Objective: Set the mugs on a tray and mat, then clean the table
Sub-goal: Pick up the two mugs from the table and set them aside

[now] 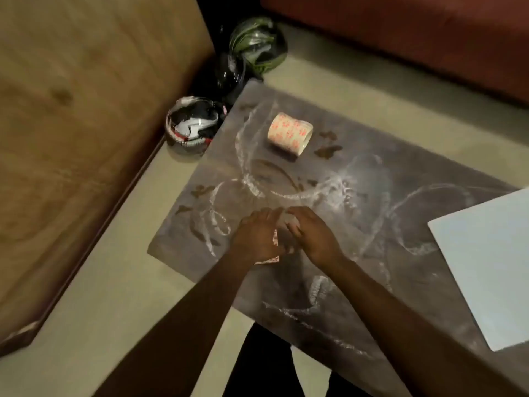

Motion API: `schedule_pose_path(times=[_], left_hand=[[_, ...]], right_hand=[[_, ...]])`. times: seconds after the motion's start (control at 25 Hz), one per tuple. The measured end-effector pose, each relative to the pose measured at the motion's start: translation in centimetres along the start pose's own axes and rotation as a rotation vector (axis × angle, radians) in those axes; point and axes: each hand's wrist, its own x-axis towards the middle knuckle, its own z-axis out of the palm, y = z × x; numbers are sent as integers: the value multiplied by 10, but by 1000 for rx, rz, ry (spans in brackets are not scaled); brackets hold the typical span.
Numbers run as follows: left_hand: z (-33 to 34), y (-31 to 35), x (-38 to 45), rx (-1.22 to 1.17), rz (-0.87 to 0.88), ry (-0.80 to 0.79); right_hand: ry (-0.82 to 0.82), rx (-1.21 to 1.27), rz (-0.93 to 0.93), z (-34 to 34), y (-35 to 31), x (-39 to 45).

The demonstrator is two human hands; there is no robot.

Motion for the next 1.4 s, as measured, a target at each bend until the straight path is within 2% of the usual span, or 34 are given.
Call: schedule_pose_path(times=[0.12,0.24,0.32,0.4,0.48,0.56,0.68,0.84,0.92,1.0,1.12,1.32,1.4], left_hand=[[20,-25,19,65,31,-110],[36,-40,16,133,49,-226],[35,-44,13,247,55,-256],[33,-42,13,253,16,-299],[22,-44,11,224,-44,-259],[-1,-56,20,240,-92,-144],[-45,-71,45,413,-146,-22],[-84,-63,84,778,-185,-145],[-88,-60,101,963,-159,-243],[-81,-63,114,1062,-161,-293],[-66,-68,122,1070,-179,-277],[-36,-70,119,1205,-41,-233],[-28,-70,116,1277,-21,-232]], right_hand=[[-62,-31,40,45,13,42],[-144,-39,67,72,22,48],[-149,-20,56,81,25,44],[-130,38,101,84,28,42],[-134,124,139,84,17,42],[-172,240,197,84,2,51],[-184,407,238,89,-21,72],[-40,565,241,89,-46,102],[17,537,197,93,-49,118],[-5,510,157,103,-44,132],[-21,485,192,113,-34,144],[-71,162,30,125,-8,133],[-47,110,100,123,0,134]])
